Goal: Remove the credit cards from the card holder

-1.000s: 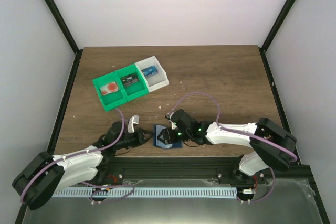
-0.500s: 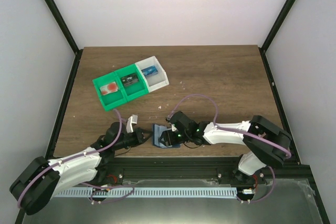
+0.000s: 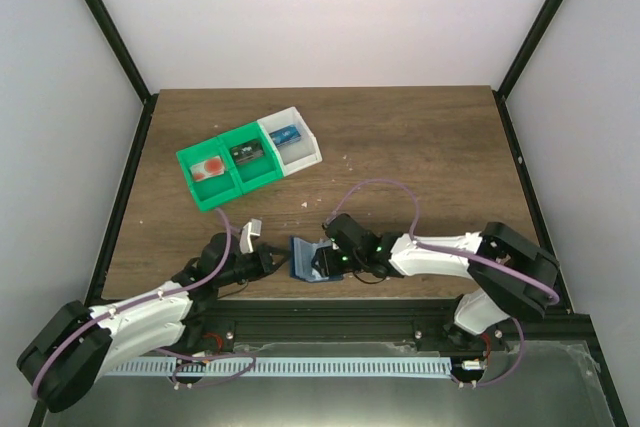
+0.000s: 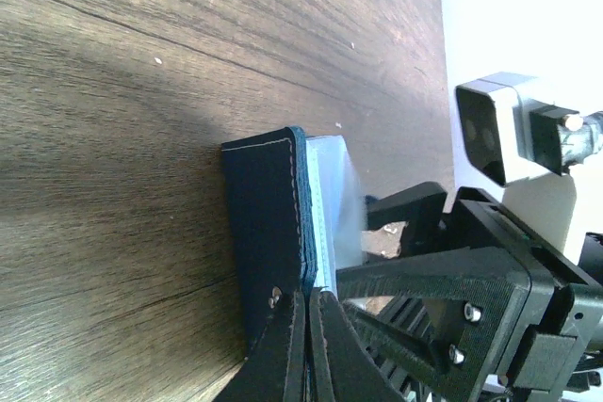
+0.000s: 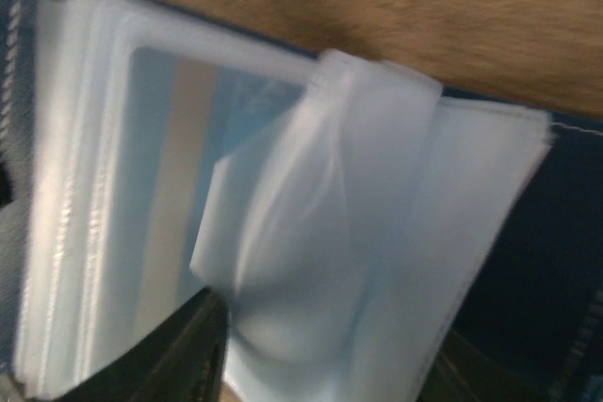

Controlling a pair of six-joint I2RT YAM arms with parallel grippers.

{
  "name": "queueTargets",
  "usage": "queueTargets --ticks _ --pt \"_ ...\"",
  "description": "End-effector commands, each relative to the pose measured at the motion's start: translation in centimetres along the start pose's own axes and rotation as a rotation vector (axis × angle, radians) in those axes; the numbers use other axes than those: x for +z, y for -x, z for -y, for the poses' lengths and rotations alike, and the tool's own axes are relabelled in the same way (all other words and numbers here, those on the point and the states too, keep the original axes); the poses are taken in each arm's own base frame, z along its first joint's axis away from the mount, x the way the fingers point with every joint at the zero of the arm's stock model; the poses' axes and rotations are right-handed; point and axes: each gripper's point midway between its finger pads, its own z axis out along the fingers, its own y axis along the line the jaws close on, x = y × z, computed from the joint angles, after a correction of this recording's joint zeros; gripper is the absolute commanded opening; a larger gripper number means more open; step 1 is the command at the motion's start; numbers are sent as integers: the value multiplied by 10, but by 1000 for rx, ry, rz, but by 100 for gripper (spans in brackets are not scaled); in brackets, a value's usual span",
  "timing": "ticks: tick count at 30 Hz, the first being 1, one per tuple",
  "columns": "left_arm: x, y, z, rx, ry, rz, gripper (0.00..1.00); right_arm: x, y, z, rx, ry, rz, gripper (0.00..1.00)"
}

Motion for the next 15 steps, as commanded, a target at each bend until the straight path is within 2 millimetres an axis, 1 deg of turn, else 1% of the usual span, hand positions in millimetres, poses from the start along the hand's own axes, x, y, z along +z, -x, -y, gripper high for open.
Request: queueTargets --ticks 1,4,9,11,15 --pt "-1 1 1 20 -1 9 0 -15 9 29 25 -167 64 53" --pt "-1 0 -1 17 3 8 0 -25 13 28 27 -174 85 53" --pt "-1 0 -1 20 5 8 0 -43 27 21 41 -182 135 55" --pt "0 0 0 20 6 7 0 -48 32 14 38 -160 145 55" --pt "0 0 -2 24 13 5 0 -55 39 -9 12 -58 159 53"
